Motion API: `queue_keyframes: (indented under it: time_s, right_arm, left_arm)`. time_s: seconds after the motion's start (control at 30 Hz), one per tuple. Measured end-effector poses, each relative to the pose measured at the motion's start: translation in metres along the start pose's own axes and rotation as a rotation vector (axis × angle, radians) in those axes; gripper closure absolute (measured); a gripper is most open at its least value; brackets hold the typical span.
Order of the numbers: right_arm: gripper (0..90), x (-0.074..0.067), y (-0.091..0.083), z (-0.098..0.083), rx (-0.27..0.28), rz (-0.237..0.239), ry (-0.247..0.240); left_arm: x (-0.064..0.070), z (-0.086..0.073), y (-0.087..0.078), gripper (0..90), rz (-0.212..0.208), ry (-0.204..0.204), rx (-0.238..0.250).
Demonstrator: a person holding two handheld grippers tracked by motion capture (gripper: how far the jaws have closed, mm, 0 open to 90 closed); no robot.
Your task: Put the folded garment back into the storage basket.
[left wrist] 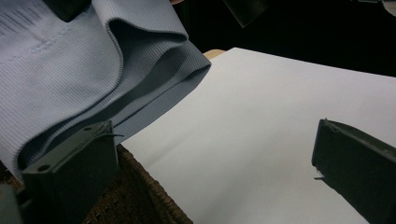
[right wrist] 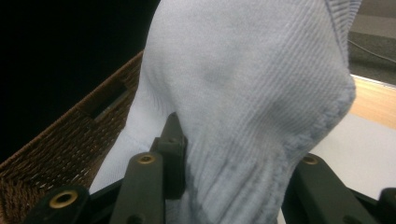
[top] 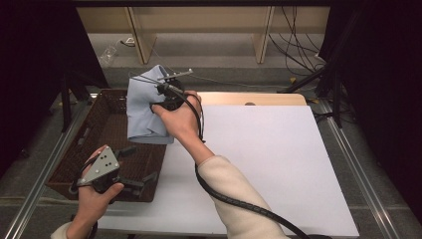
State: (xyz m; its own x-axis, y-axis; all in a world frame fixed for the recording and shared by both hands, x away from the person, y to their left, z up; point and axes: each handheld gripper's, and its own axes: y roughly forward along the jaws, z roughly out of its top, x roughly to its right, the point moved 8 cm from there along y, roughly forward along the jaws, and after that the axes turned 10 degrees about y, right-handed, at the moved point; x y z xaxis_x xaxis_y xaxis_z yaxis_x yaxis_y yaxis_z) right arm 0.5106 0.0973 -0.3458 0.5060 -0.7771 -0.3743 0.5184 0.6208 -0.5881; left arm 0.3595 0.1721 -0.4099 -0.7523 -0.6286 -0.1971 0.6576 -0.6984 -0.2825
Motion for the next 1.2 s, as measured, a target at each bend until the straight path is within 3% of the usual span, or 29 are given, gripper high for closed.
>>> queue_keyframes:
  time_s: [1.2]
  right_arm:
    - [62.3, -0.013, 0.01, 0.004, -0.005, 0.01, -0.013]
  left_arm:
    - [-0.001, 0.001, -0.001, 0.0, 0.003, -0.001, 0.002]
